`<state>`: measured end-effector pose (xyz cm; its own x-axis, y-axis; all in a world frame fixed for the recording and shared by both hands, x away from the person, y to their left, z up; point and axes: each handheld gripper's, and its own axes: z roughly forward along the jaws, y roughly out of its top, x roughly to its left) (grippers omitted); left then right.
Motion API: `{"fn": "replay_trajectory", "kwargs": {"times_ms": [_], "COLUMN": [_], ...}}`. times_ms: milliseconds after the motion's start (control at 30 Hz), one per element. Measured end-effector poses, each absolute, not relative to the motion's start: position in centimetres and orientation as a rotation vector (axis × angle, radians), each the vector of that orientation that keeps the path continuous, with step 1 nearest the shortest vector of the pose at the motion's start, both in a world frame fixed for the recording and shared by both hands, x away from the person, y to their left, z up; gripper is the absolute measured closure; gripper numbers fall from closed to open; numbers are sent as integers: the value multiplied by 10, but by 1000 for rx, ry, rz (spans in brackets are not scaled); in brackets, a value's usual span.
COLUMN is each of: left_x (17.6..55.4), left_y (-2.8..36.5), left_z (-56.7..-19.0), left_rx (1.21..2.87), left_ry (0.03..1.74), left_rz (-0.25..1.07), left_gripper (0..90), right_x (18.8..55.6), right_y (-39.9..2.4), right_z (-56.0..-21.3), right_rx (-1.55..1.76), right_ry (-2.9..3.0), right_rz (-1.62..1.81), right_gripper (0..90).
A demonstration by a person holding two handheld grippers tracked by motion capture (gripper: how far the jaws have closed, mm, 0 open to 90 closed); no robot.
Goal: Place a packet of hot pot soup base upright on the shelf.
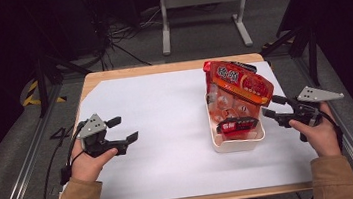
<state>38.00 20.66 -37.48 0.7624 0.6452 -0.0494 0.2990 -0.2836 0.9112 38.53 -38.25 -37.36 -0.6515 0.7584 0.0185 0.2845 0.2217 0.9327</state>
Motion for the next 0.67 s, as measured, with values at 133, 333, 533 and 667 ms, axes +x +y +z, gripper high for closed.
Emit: {"fn": "replay_trajectory", "kwargs": {"times_ms": [133, 333, 533, 667], "left_x": [382, 388, 393, 393], "left_y": [215, 232, 240, 240], "left_z": [-384, -412, -427, -428], "left_rx": [1885, 1863, 1841, 1847], "left_ry": [764, 832, 929, 947], "left_rz": [392, 395, 358, 356], "left_gripper": [169, 177, 175, 172], "right_x": [386, 385, 386, 387], "right_y": [-381, -381, -380, -380], "right_z": [-375, -376, -377, -377], "right_rx": [955, 964, 964, 969], "right_ry": [2062, 2055, 2052, 2057], "right_rz": [1407, 1413, 1404, 1403], "right_gripper": [302, 287, 280, 282]}}
